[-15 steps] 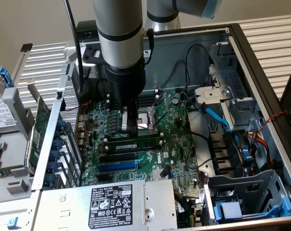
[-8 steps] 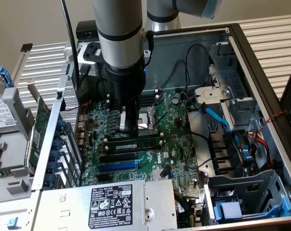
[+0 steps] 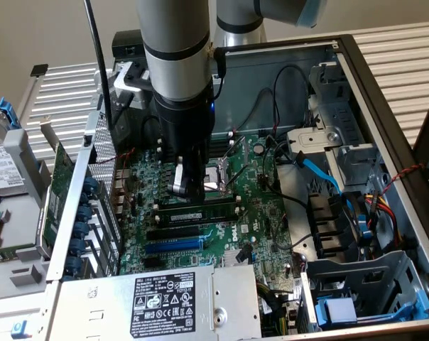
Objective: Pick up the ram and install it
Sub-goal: 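Press down the ram until it locks into place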
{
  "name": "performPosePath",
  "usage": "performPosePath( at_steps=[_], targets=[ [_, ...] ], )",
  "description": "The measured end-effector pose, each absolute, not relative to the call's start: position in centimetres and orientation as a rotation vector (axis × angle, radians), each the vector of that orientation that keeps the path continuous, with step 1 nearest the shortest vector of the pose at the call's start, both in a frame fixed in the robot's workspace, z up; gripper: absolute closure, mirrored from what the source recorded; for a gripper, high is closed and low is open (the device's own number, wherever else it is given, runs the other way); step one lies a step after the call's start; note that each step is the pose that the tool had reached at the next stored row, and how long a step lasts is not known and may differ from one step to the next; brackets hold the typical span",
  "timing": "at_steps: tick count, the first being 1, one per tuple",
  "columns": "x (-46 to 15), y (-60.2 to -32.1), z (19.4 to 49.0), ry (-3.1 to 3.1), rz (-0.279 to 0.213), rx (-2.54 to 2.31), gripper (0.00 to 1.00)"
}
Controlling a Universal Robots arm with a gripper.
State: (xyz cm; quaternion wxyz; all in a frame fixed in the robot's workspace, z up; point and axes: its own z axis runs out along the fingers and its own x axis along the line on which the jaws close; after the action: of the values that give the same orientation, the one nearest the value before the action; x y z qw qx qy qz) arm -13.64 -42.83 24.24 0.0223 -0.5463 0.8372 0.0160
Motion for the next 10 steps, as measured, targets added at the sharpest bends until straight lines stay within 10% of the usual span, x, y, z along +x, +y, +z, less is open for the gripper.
performPosePath(
  at_steps=[10],
  targets=[
    [-13.64,-42.83,24.24,2.692,0.028,-1.54,0.89]
  ],
)
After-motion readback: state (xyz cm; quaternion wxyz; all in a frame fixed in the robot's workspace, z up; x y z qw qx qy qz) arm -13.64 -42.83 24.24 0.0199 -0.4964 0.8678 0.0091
